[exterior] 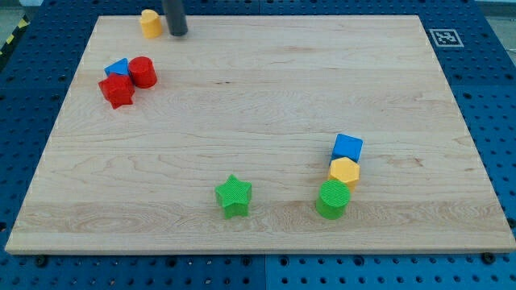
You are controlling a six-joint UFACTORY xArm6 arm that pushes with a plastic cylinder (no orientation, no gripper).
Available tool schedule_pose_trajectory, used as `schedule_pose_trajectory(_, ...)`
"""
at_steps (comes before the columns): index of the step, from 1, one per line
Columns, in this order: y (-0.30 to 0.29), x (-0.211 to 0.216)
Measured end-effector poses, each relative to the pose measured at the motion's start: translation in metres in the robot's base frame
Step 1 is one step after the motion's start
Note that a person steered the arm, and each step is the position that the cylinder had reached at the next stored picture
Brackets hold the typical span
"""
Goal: Move your arm at green star
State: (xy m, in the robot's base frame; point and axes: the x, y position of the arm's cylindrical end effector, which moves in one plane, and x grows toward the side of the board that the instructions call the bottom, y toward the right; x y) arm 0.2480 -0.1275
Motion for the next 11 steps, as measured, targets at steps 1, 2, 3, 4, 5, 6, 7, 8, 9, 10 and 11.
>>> schedule_pose_trajectory(1, 0.058, 0.086)
schedule_pose_trajectory(2, 0.072, 0.178)
schedule_pose_trajectory(3, 0.071, 0.207)
schedule_pose_trajectory(4, 0.071, 0.207)
schedule_pose_trajectory(5, 0.029, 0.218)
schedule_pose_trajectory(6, -0.013, 0.271)
schedule_pose_trajectory(7, -0.016, 0.343)
schedule_pose_trajectory(8, 0.013, 0.37)
schedule_pose_trajectory(9, 0.034, 0.363)
schedule_pose_trajectory(10, 0.038, 0.36)
schedule_pose_trajectory(11, 0.062, 0.346)
